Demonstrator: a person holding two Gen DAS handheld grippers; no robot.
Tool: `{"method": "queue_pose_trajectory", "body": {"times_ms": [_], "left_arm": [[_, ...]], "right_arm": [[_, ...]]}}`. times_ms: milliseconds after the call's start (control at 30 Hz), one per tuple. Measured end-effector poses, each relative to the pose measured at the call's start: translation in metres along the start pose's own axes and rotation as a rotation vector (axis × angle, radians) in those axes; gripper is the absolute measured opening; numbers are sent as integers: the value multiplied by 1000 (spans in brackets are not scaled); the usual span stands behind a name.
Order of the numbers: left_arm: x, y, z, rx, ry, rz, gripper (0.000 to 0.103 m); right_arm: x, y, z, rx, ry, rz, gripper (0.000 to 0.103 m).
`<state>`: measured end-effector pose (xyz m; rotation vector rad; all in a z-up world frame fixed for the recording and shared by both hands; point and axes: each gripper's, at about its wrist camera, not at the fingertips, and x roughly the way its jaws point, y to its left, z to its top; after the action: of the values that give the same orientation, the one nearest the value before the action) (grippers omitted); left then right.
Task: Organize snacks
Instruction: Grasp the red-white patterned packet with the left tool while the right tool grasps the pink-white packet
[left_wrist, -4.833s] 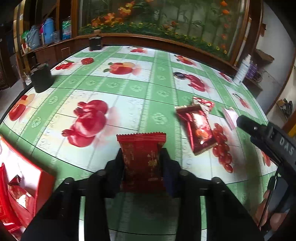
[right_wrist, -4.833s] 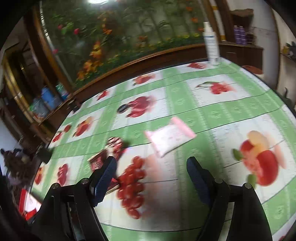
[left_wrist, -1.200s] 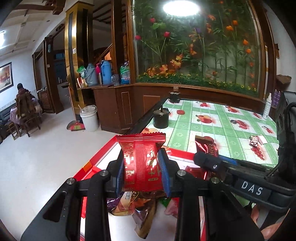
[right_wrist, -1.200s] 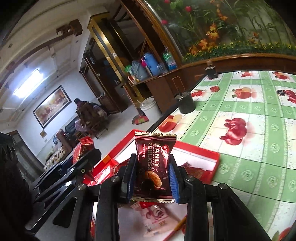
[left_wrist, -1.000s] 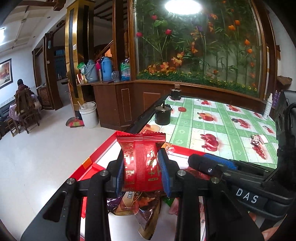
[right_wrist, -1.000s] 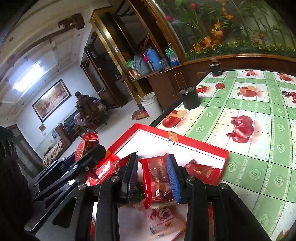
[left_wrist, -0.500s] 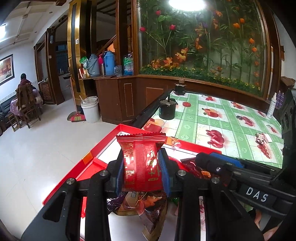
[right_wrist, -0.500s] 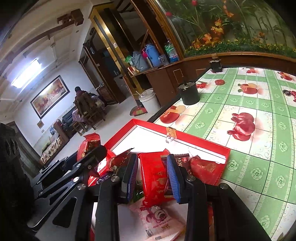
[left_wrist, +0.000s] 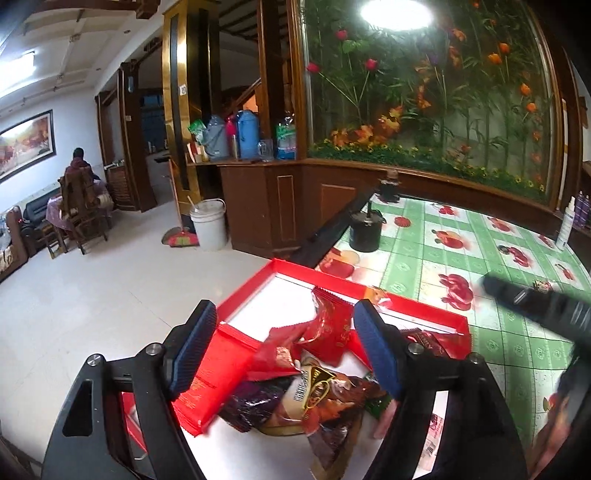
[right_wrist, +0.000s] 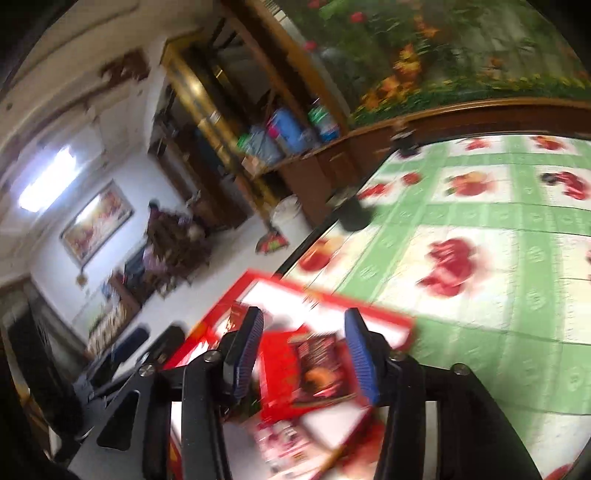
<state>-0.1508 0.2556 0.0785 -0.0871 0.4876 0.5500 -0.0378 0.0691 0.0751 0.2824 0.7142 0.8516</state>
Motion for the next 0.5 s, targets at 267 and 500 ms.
{"method": "queue_pose_trajectory", "body": {"times_ms": [267, 500], "left_arm": [[1, -15, -4, 43, 19, -36, 79], [0, -54, -7, 109, 49, -97, 79]], "right_arm": [[-82, -105, 33, 237, -214, -164, 56], [-161, -203, 35, 434, -335, -316, 61]]}}
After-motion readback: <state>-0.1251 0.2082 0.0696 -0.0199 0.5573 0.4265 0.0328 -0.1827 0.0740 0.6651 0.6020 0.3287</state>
